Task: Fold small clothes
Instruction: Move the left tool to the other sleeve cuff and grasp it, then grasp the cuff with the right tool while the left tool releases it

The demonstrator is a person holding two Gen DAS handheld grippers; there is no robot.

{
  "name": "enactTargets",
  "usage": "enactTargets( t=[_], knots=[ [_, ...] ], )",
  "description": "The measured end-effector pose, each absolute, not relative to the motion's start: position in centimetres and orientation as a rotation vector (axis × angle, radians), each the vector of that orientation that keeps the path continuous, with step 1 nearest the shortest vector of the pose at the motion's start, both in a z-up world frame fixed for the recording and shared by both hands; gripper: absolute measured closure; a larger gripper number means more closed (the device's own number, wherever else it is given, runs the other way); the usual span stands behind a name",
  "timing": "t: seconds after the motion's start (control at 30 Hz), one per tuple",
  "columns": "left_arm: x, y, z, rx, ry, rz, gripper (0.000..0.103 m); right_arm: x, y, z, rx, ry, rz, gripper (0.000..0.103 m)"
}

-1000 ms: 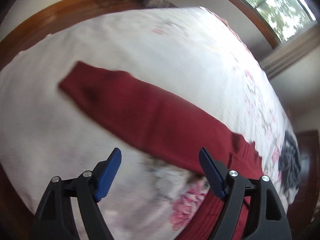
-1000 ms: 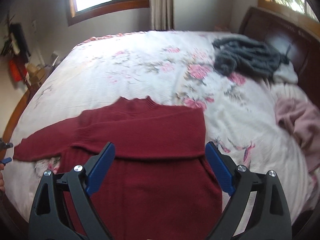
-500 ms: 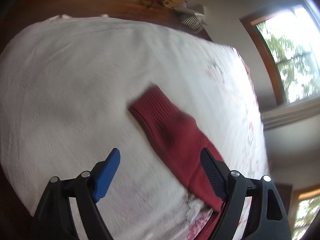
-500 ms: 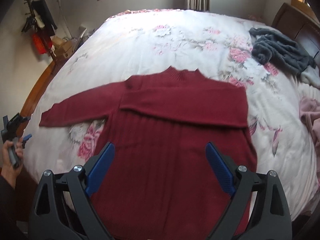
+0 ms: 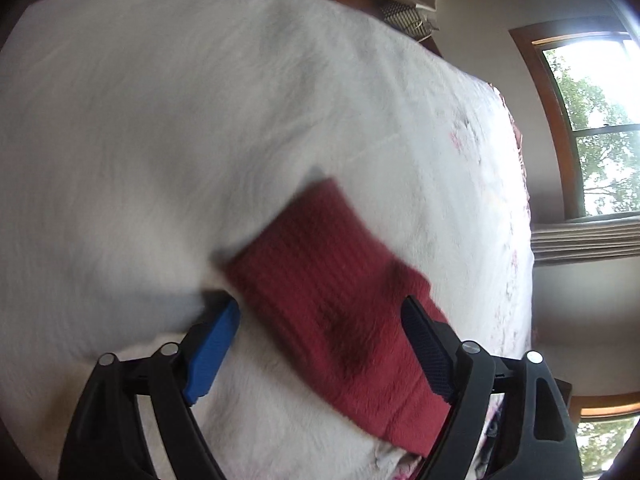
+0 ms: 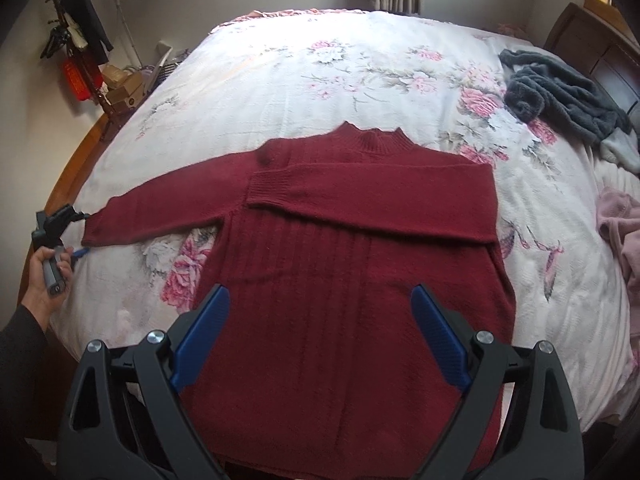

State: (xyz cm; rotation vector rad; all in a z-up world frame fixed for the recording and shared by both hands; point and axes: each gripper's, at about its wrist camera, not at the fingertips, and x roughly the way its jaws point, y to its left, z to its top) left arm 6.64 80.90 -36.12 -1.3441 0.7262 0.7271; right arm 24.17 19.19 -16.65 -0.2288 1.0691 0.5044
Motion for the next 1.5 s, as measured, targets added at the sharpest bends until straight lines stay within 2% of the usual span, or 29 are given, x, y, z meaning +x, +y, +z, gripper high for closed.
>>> enactTargets(
  t=[0.03,0.07,0.1,0.13,0.17,0.33,0.63,0.8,1.13,1.43,1.5],
  knots=[
    [6.8,81.1,-35.9,-1.33,0.74,0.742,0.042,24.1,18.9,-16.8,-0.228,1.076,0.497,0.012],
    [7.2,81.3,-36.0,-1.334,0.757,0.742,0.066,24.1,18.6,-16.9,-0.226,1.083,0.495,0.012],
    [7.3,81.4,-36.1,-1.351,0.761,0.729,0.077,24.0,18.4,-17.0,-0.225,1.088,0.492,0.012],
    [7.5,81.4,-36.1,-1.359,0.766,0.732,0.092,23.7,18.1,-17.0,-0.225,1.092,0.486,0.012],
    [7.4,81.5,-35.8,-1.356,0.76,0.738,0.094,23.6,17.9,-17.0,-0.228,1.095,0.48,0.012],
    [7.3,79.8,-31.1,-1.289,0.656,0.699,0.095,22.6,16.7,-16.2,-0.228,1.084,0.463,0.012],
    [12.6,70.8,-15.9,-0.923,0.539,0.457,0.095,21.7,12.9,-15.3,-0.082,1.125,0.466,0.012],
    [18.8,65.0,-12.4,-0.782,0.564,0.352,0.095,21.1,10.4,-15.1,-0.034,1.128,0.442,0.012],
    [29.0,51.0,-14.5,-0.568,0.703,0.192,0.095,22.3,6.1,-17.1,0.046,1.152,0.386,0.012],
    [36.0,40.6,-22.5,-0.458,0.878,0.081,0.095,25.2,5.2,-19.9,0.107,1.194,0.377,0.012],
    [37.1,39.3,-25.3,-0.44,0.948,0.034,0.092,26.0,5.2,-20.6,0.133,1.207,0.39,0.012]
  ],
)
